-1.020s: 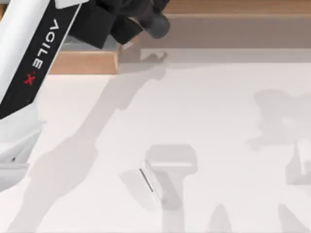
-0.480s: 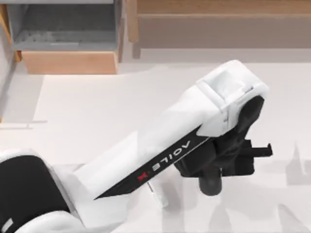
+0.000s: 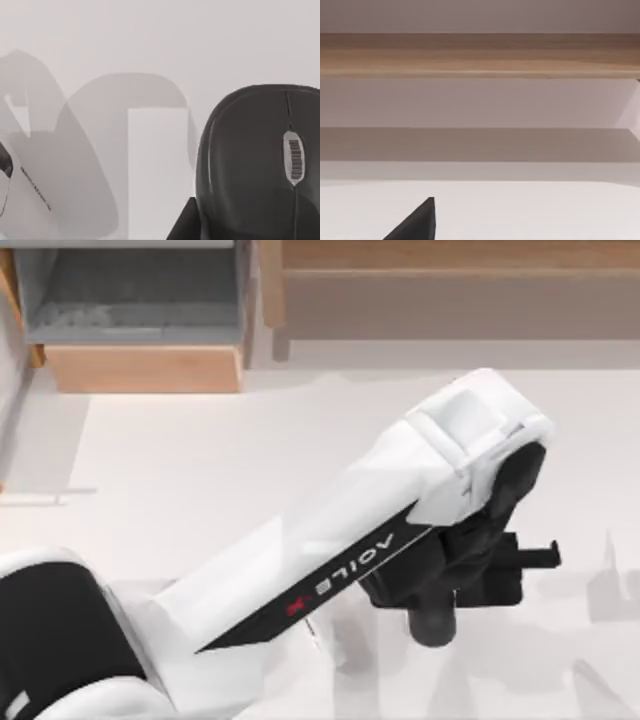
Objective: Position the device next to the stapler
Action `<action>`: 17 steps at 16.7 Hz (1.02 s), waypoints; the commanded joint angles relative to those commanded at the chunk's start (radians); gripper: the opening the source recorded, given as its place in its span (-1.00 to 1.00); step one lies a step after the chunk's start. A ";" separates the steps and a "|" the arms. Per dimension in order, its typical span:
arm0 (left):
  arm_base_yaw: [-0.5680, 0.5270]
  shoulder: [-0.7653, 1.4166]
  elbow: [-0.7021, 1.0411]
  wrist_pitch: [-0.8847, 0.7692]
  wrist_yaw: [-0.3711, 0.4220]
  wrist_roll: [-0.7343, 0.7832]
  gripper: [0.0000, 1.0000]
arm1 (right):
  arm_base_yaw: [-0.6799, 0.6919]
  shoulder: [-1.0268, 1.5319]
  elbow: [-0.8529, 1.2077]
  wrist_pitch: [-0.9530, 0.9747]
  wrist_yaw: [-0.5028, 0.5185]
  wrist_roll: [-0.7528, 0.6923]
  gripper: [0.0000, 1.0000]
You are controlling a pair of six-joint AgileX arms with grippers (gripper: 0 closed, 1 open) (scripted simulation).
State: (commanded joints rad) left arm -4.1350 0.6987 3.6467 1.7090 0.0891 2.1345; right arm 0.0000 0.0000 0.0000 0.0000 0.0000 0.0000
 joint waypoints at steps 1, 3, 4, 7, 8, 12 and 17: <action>-0.001 0.002 0.002 0.002 -0.001 0.002 -1.00 | 0.000 0.000 0.000 0.000 0.000 0.000 1.00; -0.004 0.007 0.007 0.005 -0.005 0.007 -1.00 | 0.000 0.000 0.000 0.000 0.000 0.000 1.00; -0.006 0.011 0.011 0.007 -0.008 0.010 -1.00 | 0.000 0.000 0.000 0.000 0.000 0.000 1.00; -0.016 0.027 0.020 0.009 -0.015 0.017 -1.00 | 0.000 0.000 0.000 0.000 0.000 0.000 1.00; -0.019 0.032 0.022 0.008 -0.016 0.018 -1.00 | 0.000 0.000 0.000 0.000 0.000 0.000 1.00; -0.025 0.049 0.029 -0.003 -0.016 0.017 -1.00 | 0.000 0.000 0.000 0.000 0.000 0.000 1.00; -0.023 0.044 0.026 -0.026 -0.010 0.007 -1.00 | 0.000 0.000 0.000 0.000 0.000 0.000 1.00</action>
State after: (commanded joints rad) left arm -4.1583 0.7427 3.6727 1.6834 0.0792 2.1413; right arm 0.0000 0.0000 0.0000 0.0000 0.0000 0.0000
